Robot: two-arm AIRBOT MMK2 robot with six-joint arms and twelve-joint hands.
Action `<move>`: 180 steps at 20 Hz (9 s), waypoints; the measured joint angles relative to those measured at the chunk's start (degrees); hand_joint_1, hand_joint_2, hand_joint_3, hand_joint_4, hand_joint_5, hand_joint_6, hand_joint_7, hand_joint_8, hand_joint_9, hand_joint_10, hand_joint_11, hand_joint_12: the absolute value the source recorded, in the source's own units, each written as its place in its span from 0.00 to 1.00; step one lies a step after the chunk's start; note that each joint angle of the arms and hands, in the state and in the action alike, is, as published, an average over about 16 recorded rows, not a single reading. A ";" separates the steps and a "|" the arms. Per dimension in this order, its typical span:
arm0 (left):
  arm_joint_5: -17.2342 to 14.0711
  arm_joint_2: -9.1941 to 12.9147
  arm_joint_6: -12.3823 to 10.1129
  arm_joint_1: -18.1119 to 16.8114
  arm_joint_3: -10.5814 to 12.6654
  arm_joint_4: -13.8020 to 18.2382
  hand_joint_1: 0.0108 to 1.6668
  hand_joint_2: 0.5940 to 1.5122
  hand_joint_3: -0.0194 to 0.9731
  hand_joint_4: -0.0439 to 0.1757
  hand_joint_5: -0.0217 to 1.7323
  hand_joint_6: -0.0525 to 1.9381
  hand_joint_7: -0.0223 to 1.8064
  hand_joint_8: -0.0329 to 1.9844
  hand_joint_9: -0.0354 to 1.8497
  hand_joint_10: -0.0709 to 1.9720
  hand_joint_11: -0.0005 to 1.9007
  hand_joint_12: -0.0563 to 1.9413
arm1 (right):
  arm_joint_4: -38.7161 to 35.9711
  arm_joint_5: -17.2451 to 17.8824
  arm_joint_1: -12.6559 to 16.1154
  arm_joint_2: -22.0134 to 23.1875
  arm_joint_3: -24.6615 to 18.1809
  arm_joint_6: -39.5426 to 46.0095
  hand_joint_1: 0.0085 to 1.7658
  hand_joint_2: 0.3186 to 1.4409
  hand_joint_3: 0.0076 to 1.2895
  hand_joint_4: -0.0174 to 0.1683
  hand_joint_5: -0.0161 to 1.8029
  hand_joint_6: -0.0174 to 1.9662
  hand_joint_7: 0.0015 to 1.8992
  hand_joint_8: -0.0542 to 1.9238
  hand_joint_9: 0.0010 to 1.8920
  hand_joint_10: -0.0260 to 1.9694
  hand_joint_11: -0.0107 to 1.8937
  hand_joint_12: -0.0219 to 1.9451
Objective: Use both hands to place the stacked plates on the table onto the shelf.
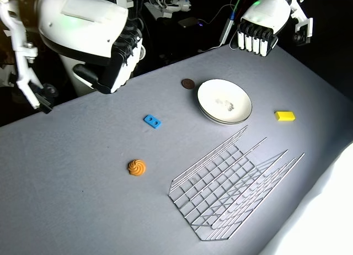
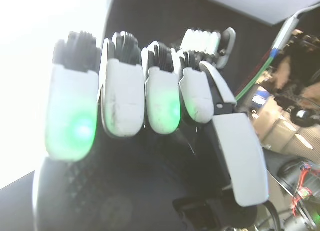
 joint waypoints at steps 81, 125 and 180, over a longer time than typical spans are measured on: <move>12.08 -15.72 1.05 20.58 6.67 0.47 0.01 0.56 0.04 0.18 0.01 0.02 0.01 0.01 0.01 0.03 0.01 0.02 | 3.95 -1.90 -5.80 -23.48 8.91 -29.53 0.77 0.76 0.00 0.13 0.02 0.02 0.01 0.03 0.01 0.02 0.02 0.01; 10.03 -16.25 -1.50 22.70 9.74 -3.95 0.01 0.55 0.04 0.18 0.02 0.02 0.01 0.01 0.01 0.03 0.01 0.02 | 8.37 -1.08 -7.72 -50.66 31.12 -35.59 0.61 0.74 0.00 0.10 0.26 0.10 0.23 0.13 0.23 0.19 0.10 0.59; 7.64 -3.17 -10.07 15.00 13.17 1.04 0.01 0.57 0.04 0.22 0.03 0.04 0.04 0.02 0.04 0.04 0.02 0.03 | -13.25 -2.74 11.62 -29.59 15.09 3.84 0.65 0.68 0.00 0.08 0.45 0.51 0.43 0.80 0.36 0.83 0.28 0.97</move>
